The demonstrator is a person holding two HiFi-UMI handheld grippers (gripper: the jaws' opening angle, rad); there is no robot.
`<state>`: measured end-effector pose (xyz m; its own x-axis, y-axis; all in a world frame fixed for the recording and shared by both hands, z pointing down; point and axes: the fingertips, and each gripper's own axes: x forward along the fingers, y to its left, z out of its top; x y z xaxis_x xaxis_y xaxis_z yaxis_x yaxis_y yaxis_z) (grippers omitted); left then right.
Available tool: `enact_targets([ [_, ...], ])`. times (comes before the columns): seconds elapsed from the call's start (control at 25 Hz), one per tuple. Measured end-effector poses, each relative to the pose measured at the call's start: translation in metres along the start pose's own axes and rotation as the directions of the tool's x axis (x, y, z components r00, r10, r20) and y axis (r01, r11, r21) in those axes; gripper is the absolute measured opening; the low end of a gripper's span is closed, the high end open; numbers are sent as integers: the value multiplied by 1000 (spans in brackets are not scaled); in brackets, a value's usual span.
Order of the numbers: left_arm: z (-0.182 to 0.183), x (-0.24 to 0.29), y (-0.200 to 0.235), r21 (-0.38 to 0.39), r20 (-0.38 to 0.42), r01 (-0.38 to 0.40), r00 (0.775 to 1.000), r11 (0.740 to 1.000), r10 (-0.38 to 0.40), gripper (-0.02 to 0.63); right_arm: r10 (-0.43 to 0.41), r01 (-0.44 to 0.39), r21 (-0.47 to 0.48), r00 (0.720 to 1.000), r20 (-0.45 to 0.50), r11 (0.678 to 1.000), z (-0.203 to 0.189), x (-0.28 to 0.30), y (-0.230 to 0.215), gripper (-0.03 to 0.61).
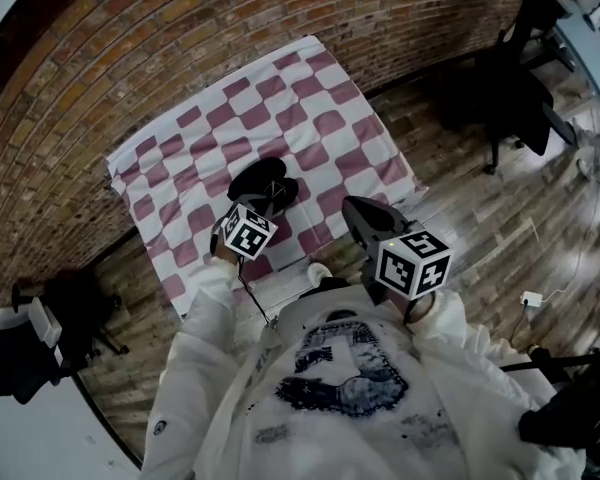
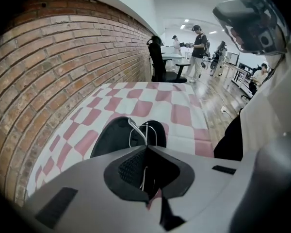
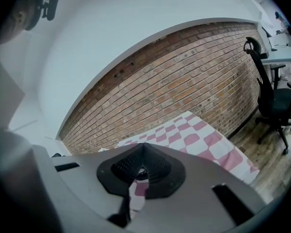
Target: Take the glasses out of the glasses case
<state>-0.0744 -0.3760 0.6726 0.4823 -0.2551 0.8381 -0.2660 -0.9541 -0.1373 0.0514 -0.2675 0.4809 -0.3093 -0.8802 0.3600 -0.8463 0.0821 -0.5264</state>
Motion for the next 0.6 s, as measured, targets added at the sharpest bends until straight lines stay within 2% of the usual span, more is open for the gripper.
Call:
enact_targets([
  [0.36,20,-36,0,-86,52,-103,993,991,108,17,22,-22,5,1000,8,1000,4,-38,-11,14],
  [0.6,42,-70,-14,-169,123,-161,975,972,183,17,58,-58,0,998,3,998,3,-58,-13,14],
])
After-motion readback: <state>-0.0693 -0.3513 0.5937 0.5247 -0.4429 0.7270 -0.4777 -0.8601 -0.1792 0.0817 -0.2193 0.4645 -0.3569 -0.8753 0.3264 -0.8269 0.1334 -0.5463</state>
